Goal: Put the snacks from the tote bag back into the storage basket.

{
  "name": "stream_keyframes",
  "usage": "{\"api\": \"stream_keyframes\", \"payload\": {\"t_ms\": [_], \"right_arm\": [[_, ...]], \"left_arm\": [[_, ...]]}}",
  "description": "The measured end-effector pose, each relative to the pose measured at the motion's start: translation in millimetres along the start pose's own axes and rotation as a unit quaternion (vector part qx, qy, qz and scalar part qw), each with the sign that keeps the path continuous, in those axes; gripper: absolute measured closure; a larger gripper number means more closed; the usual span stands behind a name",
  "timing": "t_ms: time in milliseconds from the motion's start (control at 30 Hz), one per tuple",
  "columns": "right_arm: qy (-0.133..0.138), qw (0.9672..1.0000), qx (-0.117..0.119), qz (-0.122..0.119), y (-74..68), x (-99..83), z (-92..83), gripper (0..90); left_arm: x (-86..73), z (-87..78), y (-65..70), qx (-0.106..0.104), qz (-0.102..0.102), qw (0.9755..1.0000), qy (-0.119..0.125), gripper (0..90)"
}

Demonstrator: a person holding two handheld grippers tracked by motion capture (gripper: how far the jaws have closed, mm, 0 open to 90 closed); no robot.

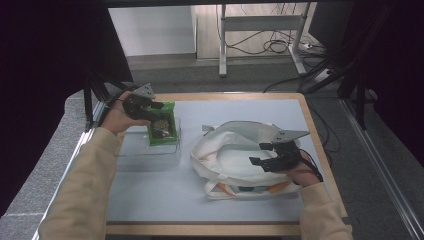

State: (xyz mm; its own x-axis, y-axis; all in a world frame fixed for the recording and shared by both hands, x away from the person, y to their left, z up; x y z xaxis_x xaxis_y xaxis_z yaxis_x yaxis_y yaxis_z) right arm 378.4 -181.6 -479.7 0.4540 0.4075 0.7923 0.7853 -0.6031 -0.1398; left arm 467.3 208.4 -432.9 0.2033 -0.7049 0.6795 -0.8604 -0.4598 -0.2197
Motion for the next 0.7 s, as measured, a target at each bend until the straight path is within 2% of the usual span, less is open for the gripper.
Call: {"api": "stream_keyframes", "payload": {"t_ms": [367,533,700], "right_arm": [[0.007,1.0,0.003,0.0,-1.5,1.2,-5.5,31.2],[0.018,0.9998,0.0,0.002,-2.5,4.9,-9.4,31.2],[0.017,0.9999,-0.002,-0.002,-5.3,6.1,-9.0,30.9]], "left_arm": [[-2.1,-7.9,32.2,-0.021,-0.021,0.9995,0.013,49.5],[-1.8,-12.4,50.9,-0.024,-0.042,0.9984,0.029,48.8],[-2.4,-14.6,69.4,-0.031,-0.049,0.9972,0.046,48.1]]}}
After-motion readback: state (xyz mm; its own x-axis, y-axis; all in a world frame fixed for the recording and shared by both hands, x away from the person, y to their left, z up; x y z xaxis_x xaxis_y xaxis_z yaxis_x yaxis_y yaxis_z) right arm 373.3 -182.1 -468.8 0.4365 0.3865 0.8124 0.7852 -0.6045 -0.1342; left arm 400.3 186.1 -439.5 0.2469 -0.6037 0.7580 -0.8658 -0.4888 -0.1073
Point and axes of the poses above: each handheld gripper's, and its own axes: z roughly forward along the jaws, x roughly out of its top, y roughly to its right, the point moved 6 cm from there along z, roughly forward along the jaws, and after that the axes turned 7 degrees about z, right-handed, at the moved point
